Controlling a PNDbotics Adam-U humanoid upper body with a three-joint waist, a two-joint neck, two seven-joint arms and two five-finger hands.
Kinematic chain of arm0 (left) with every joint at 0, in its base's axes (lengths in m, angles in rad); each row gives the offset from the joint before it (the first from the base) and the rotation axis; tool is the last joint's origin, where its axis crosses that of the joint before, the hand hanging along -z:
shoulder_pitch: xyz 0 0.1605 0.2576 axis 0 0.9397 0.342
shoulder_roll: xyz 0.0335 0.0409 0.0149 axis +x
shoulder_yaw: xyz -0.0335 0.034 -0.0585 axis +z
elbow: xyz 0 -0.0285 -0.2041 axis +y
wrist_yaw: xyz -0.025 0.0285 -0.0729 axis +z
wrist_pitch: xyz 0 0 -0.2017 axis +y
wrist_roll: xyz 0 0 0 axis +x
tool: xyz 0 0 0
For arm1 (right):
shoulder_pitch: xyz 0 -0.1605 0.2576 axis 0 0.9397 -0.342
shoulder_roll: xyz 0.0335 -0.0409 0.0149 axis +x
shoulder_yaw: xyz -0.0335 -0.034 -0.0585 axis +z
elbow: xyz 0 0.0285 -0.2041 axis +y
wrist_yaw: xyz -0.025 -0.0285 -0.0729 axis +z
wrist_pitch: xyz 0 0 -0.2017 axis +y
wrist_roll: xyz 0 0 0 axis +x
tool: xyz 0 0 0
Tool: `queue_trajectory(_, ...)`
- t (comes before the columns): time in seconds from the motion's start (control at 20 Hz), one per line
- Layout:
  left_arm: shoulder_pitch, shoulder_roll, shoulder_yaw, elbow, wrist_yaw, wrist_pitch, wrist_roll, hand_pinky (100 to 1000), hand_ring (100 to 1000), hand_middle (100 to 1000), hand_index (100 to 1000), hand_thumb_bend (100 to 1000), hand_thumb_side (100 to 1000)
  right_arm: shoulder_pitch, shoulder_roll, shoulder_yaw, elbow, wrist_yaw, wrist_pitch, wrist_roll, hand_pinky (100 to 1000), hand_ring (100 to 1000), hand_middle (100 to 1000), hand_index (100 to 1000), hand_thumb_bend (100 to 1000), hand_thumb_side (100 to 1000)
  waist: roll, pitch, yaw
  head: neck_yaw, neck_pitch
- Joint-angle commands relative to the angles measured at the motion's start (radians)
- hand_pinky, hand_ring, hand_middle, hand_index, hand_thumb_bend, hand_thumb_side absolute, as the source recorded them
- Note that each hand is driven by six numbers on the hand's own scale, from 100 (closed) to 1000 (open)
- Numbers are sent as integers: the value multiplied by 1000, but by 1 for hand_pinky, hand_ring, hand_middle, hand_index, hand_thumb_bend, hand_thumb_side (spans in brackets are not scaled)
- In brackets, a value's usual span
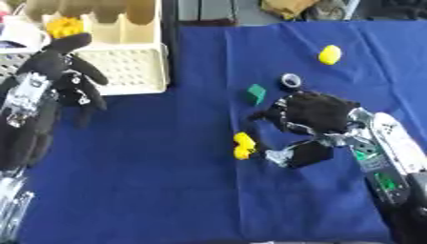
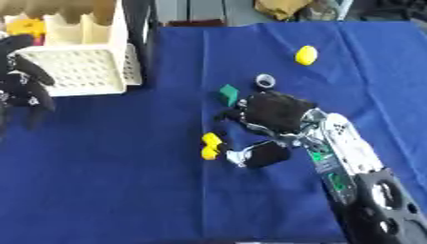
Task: Pick up objects from table and place into drawer.
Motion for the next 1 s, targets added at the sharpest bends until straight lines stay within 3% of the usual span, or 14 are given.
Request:
queue_trajectory(0.05,-17,4,0,-13,-5,0,-3,154,414,526,897,100,940,-15,-15,1,-14,-13,-310,310,163,468,363,901,182,969,-1,-15,4,1,-14)
queue_trajectory(1.0,-29,-12,-6,-13,-38,6,-11,154,416,528,898,100,949,-21,10,6,55,80,-324,310,178,471,368,905,215,998,-5,22,24,13,-43)
